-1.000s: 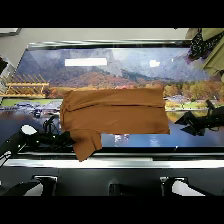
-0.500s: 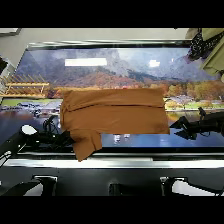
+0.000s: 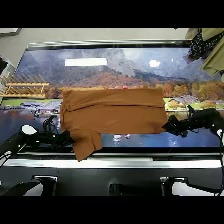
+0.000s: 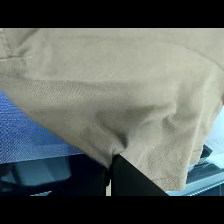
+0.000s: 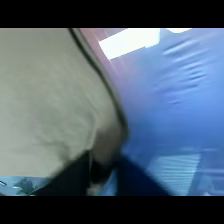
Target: Fold the clothes and pants, and hang the long-sleeved shirts on hangers.
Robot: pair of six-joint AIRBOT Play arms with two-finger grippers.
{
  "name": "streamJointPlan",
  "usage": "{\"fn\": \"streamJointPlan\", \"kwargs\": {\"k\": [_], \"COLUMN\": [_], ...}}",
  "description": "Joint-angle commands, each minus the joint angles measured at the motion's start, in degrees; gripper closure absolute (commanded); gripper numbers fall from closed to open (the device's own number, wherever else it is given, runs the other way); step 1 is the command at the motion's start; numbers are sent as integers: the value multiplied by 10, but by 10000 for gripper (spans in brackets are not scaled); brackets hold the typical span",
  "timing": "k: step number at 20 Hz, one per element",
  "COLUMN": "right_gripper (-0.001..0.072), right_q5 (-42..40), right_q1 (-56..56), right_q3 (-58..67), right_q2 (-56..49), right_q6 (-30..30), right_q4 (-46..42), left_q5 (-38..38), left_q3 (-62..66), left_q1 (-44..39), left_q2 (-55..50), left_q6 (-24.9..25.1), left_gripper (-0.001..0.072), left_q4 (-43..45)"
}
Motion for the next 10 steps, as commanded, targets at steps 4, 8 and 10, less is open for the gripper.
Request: {"fn": "streamJointPlan", "kwargs": {"k": [4, 8, 10], "right_gripper": [678, 678, 678], "right_q5": [-52, -140, -206], "right_q1": [10, 10, 10], "right_q3": [0, 0, 0], "right_q2": [25, 88, 125], "right_q6": [10, 24, 31], "right_q4": [-6, -53, -94], "left_q5": [-54, -136, -179], "left_q3": [36, 81, 94], "left_q1": [54, 102, 112], "left_q2": [5, 55, 99], "left_q6": [0, -36, -67], "left_gripper": [692, 692, 693], "left_q4": [1, 44, 90]}}
